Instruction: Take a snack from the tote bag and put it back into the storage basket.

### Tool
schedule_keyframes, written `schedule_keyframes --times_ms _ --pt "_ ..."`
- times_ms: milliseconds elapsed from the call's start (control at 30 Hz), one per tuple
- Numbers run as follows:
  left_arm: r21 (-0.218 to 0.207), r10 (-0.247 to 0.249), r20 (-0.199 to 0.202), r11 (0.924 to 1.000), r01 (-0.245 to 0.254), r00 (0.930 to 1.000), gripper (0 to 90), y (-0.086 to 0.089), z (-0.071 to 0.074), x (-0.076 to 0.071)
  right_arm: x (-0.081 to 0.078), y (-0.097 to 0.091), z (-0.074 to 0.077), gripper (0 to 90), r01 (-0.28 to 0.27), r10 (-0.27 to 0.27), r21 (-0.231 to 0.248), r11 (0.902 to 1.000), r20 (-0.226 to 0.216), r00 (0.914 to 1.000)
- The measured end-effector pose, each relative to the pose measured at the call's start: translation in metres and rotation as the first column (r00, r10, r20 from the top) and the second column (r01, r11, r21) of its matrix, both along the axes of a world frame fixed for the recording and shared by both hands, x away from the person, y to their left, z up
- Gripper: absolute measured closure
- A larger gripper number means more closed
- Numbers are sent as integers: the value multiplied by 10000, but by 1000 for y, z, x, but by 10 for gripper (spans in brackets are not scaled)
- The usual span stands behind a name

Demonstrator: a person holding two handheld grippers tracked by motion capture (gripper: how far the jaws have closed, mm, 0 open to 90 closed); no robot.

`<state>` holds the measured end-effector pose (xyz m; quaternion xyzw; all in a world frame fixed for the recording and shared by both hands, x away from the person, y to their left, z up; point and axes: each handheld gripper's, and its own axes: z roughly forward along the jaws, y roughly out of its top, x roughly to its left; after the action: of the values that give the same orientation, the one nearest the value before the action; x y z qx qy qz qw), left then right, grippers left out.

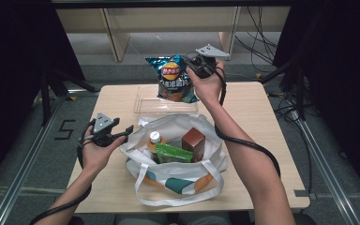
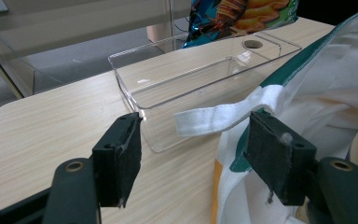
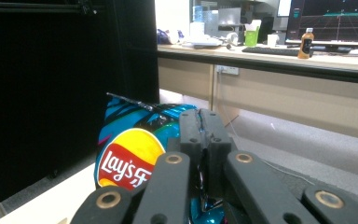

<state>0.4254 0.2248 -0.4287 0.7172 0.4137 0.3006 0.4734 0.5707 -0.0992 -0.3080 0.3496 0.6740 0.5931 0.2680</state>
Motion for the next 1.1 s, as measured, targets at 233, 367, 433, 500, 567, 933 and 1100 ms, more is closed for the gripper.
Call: schedule_keyframes --times_ms 233,367,433,500,567,933,1100 --pt "0 1 2 10000 -1 10000 349 0 0 0 4 5 -3 893 -41 40 -61 10000 -58 10000" --pt "-3 -8 -3 10000 8 10000 349 0 0 0 7 7 -6 892 -21 21 -4 10000 -110 9999" --pt "3 0 -4 10000 0 10000 349 0 0 0 10 6 -7 892 -80 81 -167 9998 28 10000" --pt "81 -63 40 9999 63 10000 349 1 0 1 10 6 -8 892 -66 65 -105 9999 -84 9999" --pt "75 -115 53 9999 114 9999 349 1 0 1 10 6 -9 892 16 -17 -33 10000 -265 9996" --pt "99 -125 57 9999 125 9999 349 0 0 1 18 6 -11 892 39 -38 49 10000 -171 9998" --pt "105 -65 45 9999 64 10000 348 1 0 1 20 8 -13 891 171 -166 144 9998 -328 9993"
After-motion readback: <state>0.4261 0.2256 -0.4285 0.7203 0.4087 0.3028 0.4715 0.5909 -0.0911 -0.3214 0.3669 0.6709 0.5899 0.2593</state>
